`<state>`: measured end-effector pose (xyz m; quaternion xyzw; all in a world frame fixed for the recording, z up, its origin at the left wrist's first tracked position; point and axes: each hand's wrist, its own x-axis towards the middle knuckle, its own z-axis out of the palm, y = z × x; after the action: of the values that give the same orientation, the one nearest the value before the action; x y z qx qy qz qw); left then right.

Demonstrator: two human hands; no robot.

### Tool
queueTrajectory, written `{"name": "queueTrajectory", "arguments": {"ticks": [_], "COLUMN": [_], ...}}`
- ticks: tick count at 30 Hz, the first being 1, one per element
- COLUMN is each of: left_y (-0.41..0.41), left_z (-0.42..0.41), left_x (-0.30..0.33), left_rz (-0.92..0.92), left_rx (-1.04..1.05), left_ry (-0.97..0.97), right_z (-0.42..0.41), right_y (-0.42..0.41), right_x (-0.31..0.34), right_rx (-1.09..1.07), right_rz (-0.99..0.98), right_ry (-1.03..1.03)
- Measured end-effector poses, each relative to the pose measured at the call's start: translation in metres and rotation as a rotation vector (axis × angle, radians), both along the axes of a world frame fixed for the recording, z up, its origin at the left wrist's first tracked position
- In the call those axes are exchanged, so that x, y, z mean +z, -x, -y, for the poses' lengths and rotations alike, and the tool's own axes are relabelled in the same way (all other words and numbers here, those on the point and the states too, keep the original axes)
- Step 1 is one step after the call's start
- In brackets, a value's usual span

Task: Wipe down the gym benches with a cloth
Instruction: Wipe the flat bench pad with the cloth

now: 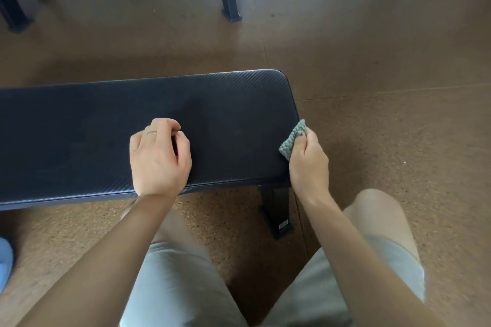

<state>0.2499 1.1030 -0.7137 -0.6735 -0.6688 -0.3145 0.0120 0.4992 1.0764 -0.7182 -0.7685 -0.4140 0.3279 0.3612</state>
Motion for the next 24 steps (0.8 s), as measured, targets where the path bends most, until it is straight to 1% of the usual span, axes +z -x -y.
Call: {"name": "queueTrajectory", "arguments": {"ticks": [4,7,8,10,12,14,17,21,24], "left_y": [0.001,0.002,0.002,0.003,0.002,0.002,0.002,0.005,0.011], "left_z": [0.000,0.001,0.000,0.000,0.001,0.001,0.001,0.003,0.003], "left_x": [0.000,0.000,0.001,0.001,0.002,0.003,0.003,0.003,0.007], "left_rz": [0.021,0.036,0.037,0.038,0.033,0.032,0.052,0.115,0.209], "left_rx": [0.003,-0.004,-0.007,-0.012,-0.007,0.001,0.010,0.040,0.062], "left_ry": [0.022,0.014,0.013,0.017,0.016,0.011,0.013,-0.025,-0.058], "right_z": [0.030,0.019,0.004,-0.037,-0.071,-0.085,-0.063,0.003,0.021], "right_y": [0.026,0.020,0.013,0.002,0.002,0.013,0.048,0.105,0.085], "right_x": [-0.005,-0.008,-0.009,-0.013,-0.013,-0.010,0.005,0.008,0.002], "right_rx": [-0.048,0.043,0.102,0.227,0.269,0.308,0.443,0.748,0.882], "right_rz": [0.157,0.316,0.365,0.485,0.592,0.710,0.818,0.854,0.901], "right_ry": [-0.072,-0.153,-0.141,-0.047,0.041,0.066,0.022,-0.110,-0.232]}}
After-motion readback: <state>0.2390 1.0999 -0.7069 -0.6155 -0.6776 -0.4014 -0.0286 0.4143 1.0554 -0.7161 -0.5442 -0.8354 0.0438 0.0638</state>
